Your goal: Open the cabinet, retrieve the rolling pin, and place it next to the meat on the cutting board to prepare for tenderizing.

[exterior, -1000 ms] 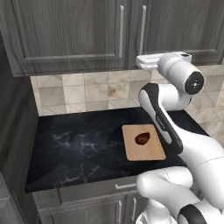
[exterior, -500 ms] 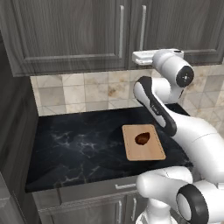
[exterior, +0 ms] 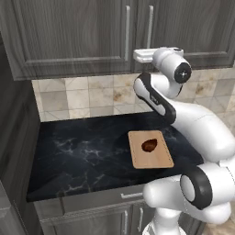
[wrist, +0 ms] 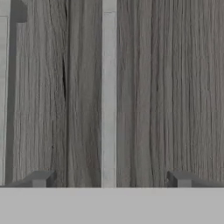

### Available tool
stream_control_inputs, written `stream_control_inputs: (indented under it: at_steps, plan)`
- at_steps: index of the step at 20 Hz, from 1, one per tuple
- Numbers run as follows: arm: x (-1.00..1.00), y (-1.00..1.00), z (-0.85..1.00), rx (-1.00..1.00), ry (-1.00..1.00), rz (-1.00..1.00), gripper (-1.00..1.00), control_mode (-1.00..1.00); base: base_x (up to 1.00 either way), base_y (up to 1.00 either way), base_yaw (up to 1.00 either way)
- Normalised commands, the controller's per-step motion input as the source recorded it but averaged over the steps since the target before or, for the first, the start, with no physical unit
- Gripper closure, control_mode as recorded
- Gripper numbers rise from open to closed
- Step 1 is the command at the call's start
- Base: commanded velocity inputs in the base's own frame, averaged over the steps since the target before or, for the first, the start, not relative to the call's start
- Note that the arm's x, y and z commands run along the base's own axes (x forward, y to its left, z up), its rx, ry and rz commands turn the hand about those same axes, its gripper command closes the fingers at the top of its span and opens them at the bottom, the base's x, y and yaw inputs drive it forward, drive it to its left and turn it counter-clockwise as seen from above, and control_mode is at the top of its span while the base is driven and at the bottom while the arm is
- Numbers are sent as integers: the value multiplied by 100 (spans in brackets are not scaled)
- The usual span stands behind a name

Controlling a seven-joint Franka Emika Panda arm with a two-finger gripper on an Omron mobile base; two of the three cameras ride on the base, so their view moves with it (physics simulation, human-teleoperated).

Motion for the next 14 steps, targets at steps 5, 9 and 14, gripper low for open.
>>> stream_control_inputs:
  at_steps: [5, 9, 14]
  plan:
    - [36, 0, 0, 1, 0, 0, -100, -100, 0, 0, 0]
    - [48, 0, -4, 0, 1, 0, 100, -100, 0, 0, 0]
    - [33, 0, -4, 0, 2, 0, 100, -100, 0, 0, 0]
